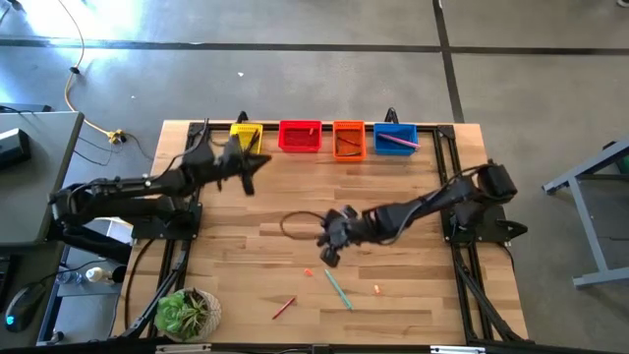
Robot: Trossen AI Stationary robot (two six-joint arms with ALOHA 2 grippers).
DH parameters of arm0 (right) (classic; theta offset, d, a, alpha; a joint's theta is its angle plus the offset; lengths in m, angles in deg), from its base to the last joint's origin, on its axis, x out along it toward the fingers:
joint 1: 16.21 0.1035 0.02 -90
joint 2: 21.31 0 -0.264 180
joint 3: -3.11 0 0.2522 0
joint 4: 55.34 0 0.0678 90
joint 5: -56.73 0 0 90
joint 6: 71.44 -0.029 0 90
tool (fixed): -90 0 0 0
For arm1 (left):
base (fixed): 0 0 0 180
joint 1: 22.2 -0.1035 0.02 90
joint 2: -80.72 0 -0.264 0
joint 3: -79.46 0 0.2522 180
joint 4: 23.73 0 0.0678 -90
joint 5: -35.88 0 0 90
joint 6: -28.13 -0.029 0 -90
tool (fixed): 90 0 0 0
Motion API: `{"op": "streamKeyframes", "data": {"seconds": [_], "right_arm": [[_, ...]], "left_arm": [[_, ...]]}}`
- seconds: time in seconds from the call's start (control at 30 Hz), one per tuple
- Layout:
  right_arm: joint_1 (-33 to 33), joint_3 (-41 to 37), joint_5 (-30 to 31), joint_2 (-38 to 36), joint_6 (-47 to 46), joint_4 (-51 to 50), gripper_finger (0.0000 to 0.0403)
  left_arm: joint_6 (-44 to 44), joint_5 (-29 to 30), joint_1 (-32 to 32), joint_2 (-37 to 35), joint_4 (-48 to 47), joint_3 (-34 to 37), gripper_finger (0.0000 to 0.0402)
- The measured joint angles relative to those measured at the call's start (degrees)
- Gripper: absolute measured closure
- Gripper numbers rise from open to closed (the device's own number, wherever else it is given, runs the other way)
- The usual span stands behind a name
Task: Sort crayons/erasers/pens/pencils in bins
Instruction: Put the blue pen into the yellow basket
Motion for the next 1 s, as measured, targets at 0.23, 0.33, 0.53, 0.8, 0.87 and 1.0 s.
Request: {"op": "streamKeyframes", "data": {"seconds": [0.23, 0.33, 0.53, 0.8, 0.87, 1.0], "right_arm": [[9.5, 0.8, 1.5, 0.1, -23.4, -10.4, 0.0402], [13.3, 5.3, 2.4, 2.4, -30.1, -16.3, 0.0402], [17.1, 19.8, 1.0, 12.0, -36.8, -33.6, 0.0388], [19.2, 30.1, -3.7, 23.7, -42.2, -37.2, 0.0279], [19.6, 31.1, -3.9, 25.9, -43.9, -38.8, 0.0259], [19.6, 31.9, -4.2, 28.0, -47.4, -38.4, 0.0247]], "left_arm": [[0.0, -6.9, 9.5, -3.4, 10.8, 7.4, 0.0401], [0.0, -7.7, 12.6, -3.4, 10.3, 7.5, 0.0400], [-1.4, -7.7, 15.9, -3.4, 10.3, 7.5, 0.0401], [0.4, -7.7, 19.7, -3.4, 9.3, 7.5, 0.0401], [0.0, -7.5, 20.8, -3.4, 9.2, 7.5, 0.0401], [0.0, -6.4, 22.7, -3.3, 8.8, 7.5, 0.0401]]}}
